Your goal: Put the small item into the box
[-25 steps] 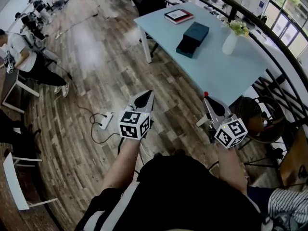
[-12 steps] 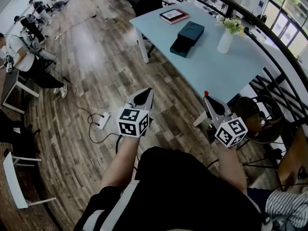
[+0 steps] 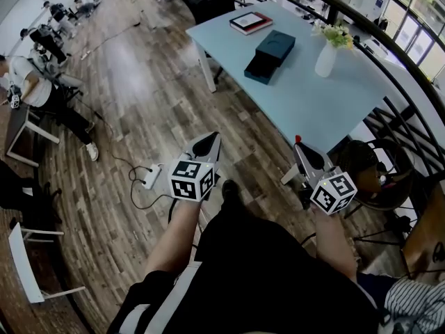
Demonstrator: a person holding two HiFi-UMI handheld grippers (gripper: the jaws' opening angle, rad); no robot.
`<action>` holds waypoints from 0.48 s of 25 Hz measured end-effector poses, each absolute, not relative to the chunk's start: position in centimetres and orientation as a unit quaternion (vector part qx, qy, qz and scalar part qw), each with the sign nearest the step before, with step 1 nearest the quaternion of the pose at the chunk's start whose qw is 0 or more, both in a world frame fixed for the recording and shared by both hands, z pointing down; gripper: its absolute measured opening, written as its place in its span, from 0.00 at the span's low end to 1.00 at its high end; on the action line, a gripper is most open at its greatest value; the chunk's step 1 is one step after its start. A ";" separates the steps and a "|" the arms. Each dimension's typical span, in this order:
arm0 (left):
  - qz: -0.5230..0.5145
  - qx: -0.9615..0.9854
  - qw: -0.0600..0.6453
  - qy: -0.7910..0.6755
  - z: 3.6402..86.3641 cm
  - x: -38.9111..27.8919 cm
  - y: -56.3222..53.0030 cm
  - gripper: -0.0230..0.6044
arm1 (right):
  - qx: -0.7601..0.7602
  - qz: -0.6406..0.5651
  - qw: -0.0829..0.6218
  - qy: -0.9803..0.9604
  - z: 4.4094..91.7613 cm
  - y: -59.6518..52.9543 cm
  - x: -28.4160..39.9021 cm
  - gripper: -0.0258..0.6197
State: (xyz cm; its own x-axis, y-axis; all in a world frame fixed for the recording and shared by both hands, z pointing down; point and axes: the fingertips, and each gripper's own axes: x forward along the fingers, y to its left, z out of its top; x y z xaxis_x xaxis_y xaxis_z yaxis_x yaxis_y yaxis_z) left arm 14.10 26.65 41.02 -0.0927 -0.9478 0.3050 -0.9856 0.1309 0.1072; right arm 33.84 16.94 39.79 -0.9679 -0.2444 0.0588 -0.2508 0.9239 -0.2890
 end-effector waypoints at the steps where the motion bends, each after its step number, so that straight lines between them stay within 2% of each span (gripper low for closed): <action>1: 0.062 0.657 0.153 -0.736 41.1 13.7 26.3 0.05 | 0.124 0.149 0.013 -0.981 40.0 16.8 33.4 0.06; 12: 0.046 0.669 0.162 -0.724 43.0 5.9 19.2 0.05 | 0.132 0.153 0.035 -0.979 41.7 10.6 25.5 0.06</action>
